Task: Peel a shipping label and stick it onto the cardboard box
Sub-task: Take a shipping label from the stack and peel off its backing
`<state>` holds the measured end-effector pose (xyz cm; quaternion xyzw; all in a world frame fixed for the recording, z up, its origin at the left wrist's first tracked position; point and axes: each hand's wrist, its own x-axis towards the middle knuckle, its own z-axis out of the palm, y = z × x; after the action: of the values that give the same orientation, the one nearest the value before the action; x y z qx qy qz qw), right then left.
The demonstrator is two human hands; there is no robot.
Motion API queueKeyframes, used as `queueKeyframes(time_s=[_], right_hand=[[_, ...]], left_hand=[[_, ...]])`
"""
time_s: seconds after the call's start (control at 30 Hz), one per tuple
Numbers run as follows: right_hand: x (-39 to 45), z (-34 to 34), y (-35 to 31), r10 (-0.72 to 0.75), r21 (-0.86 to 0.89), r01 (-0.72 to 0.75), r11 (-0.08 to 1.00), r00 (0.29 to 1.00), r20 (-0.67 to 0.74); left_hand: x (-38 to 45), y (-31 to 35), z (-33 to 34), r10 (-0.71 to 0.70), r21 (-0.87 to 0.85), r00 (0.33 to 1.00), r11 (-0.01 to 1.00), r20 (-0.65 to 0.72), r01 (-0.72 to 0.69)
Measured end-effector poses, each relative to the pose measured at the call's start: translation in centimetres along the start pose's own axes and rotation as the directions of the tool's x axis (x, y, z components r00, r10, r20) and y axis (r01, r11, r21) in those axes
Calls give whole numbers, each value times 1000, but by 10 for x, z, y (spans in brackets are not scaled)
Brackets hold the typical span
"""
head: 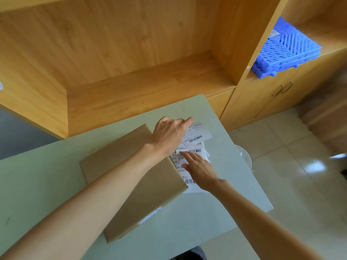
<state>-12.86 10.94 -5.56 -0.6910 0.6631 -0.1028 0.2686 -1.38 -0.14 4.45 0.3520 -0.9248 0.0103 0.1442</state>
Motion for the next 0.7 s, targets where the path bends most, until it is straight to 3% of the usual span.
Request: queueKeyframes(time_s=[0.33, 0.7], right_hand=[[-4, 20, 13, -28, 40, 30, 999, 998, -61], [-6, 33, 11, 4, -41, -4, 999, 1000, 9]], left_hand=[[-16, 17, 37, 15, -148, 999, 989, -35, -20], [-22, 13, 32, -6, -150, 999, 989, -52, -2]])
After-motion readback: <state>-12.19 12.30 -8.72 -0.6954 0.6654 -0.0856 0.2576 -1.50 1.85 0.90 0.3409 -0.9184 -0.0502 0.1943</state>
